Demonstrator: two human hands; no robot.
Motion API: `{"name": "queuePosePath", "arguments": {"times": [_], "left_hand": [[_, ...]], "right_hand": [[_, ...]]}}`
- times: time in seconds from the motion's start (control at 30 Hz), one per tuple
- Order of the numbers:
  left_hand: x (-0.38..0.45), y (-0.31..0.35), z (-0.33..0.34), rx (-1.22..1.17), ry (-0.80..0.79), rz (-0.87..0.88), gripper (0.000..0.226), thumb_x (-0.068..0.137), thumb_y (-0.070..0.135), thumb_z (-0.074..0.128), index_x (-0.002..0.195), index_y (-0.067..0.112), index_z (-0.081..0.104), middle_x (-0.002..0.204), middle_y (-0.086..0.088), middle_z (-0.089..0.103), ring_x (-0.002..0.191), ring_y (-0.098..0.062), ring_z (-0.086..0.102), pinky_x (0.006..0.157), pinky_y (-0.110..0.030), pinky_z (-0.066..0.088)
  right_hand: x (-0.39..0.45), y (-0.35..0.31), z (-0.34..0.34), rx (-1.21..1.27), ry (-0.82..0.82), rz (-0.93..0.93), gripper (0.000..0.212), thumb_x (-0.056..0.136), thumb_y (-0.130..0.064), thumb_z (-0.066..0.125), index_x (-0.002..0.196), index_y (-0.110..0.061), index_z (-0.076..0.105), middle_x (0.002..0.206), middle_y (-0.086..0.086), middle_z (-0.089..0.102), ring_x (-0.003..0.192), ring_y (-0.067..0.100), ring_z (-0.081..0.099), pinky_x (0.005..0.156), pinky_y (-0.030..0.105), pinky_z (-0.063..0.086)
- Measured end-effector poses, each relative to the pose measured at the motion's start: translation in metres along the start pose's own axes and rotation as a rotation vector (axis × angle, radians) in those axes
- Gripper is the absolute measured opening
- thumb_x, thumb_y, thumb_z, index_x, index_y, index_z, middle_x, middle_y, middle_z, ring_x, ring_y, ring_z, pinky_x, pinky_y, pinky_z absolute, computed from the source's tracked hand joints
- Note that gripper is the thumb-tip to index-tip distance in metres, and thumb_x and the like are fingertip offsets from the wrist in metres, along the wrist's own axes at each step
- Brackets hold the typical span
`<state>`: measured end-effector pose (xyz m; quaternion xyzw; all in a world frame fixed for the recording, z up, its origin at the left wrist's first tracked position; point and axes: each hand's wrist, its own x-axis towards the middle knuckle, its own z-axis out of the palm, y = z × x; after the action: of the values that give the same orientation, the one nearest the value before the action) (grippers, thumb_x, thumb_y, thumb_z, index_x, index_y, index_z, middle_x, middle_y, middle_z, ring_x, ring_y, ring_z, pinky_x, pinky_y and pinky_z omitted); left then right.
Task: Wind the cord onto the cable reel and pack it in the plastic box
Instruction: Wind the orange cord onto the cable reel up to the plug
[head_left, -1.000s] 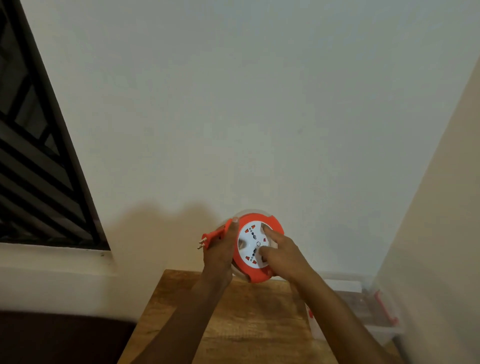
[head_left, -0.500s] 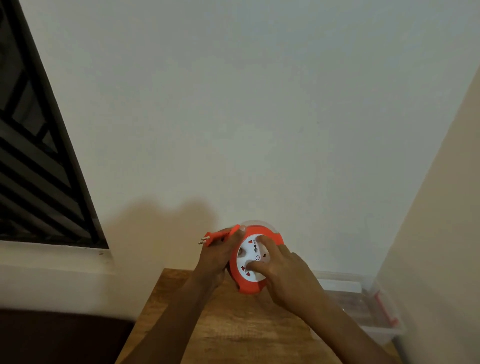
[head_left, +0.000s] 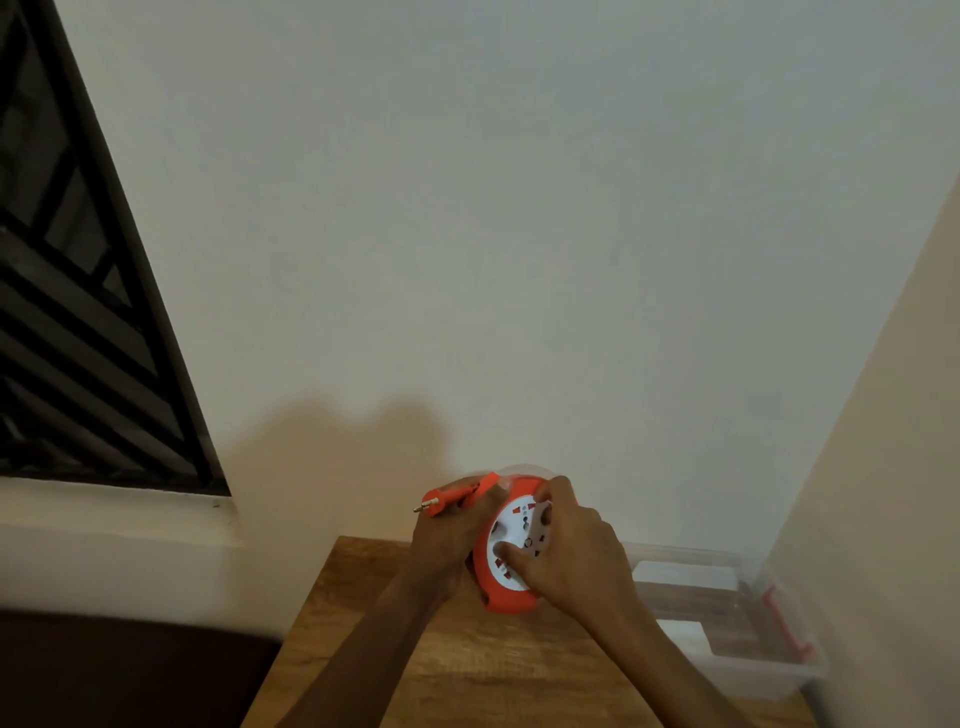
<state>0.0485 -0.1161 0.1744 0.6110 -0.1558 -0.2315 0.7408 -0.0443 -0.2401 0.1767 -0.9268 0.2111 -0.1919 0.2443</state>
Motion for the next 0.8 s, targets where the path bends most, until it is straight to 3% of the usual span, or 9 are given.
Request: {"name": "queuePosePath", "arguments": {"times": [0.13,0.37,0.5,0.67,0.8], "left_hand": [[0.001,-0.005,-0.002,0.005,0.012,-0.017,0.032,0.087,0.037,0.073,0.11,0.015,0.074,0.09,-0.002,0.084,0.077,-0.024,0.082,0.057,-0.027,0.062],[0.011,0.0,0.006,0.026,0.138,0.061,0.028,0.095,0.032,0.069,0.115,0.013,0.072,0.104,-0.009,0.082,0.083,-0.027,0.081,0.071,-0.039,0.067],[0.012,-0.004,0.005,0.01,0.156,0.061,0.025,0.095,0.033,0.069,0.112,0.014,0.073,0.101,-0.006,0.082,0.081,-0.025,0.081,0.067,-0.034,0.066],[0.011,-0.009,0.0,-0.042,0.165,0.029,0.032,0.087,0.039,0.072,0.107,0.014,0.074,0.095,-0.007,0.084,0.081,-0.029,0.081,0.067,-0.039,0.067],[0.013,-0.01,-0.01,-0.147,0.185,-0.014,0.04,0.074,0.046,0.078,0.099,0.014,0.077,0.095,-0.012,0.083,0.082,-0.035,0.081,0.064,-0.042,0.065]], "right_hand": [[0.005,0.002,-0.001,0.071,0.044,0.047,0.063,0.069,-0.071,0.066,0.109,-0.032,0.036,0.11,-0.006,0.067,0.085,0.013,0.067,0.07,0.023,0.055],[0.02,-0.005,0.001,-0.178,0.206,-0.055,0.068,0.082,-0.072,0.044,0.126,-0.021,0.038,0.11,-0.003,0.069,0.084,0.019,0.069,0.079,0.032,0.054],[0.022,-0.005,0.003,-0.222,0.181,-0.062,0.065,0.084,-0.071,0.039,0.126,-0.021,0.04,0.113,-0.003,0.068,0.088,0.019,0.069,0.083,0.033,0.052],[0.021,0.0,0.005,-0.173,0.183,-0.102,0.062,0.085,-0.068,0.045,0.123,-0.02,0.052,0.111,-0.002,0.07,0.088,0.018,0.069,0.083,0.034,0.055],[0.021,0.015,0.004,0.06,0.319,-0.169,0.027,0.085,-0.049,0.063,0.094,-0.024,0.062,0.09,-0.006,0.07,0.078,0.01,0.061,0.072,0.029,0.054]]}}
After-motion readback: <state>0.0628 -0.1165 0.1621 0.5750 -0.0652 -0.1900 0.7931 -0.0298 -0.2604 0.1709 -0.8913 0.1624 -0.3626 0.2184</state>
